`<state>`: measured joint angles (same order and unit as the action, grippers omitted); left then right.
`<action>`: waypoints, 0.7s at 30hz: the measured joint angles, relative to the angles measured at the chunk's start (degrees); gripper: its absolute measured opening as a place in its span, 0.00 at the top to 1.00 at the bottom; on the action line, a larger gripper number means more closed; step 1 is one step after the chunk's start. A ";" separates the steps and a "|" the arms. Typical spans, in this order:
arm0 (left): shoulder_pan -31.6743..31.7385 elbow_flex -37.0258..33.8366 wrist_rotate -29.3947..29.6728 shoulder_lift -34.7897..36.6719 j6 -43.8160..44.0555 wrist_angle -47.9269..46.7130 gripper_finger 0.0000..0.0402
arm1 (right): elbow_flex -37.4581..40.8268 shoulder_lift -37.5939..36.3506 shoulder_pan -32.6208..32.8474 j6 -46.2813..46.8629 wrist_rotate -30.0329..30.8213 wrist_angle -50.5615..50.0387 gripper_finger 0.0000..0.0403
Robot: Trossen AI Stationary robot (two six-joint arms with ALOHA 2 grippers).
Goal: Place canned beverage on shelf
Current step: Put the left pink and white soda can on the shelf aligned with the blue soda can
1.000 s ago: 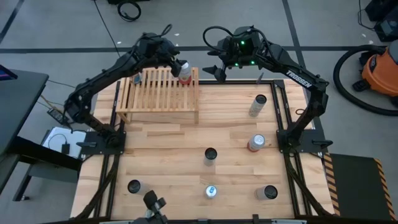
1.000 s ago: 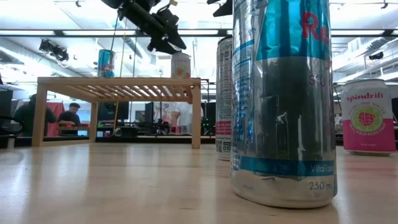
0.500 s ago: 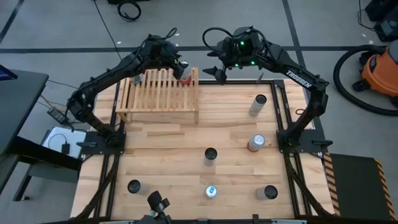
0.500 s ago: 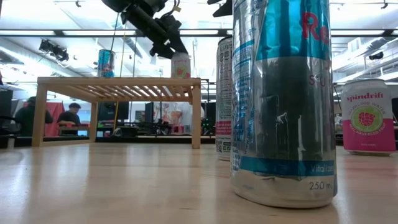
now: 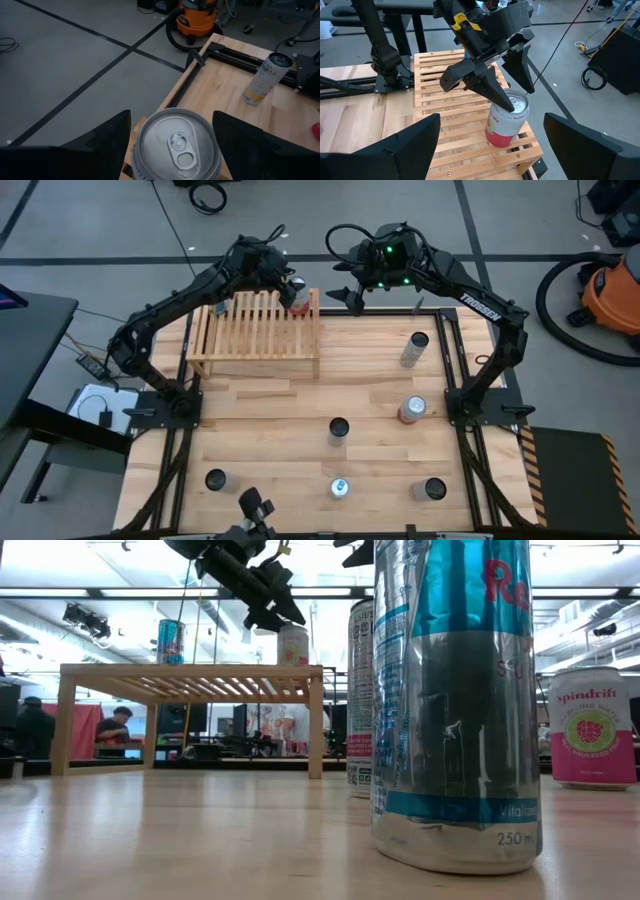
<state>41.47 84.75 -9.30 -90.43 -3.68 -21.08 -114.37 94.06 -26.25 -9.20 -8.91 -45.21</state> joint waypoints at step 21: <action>-0.28 0.13 -0.11 0.17 0.15 -3.31 0.30 | 0.00 0.00 -0.01 0.01 0.00 0.00 0.09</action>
<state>41.19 84.88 -9.41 -90.26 -3.53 -24.39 -114.37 94.06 -26.26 -9.19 -8.91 -45.21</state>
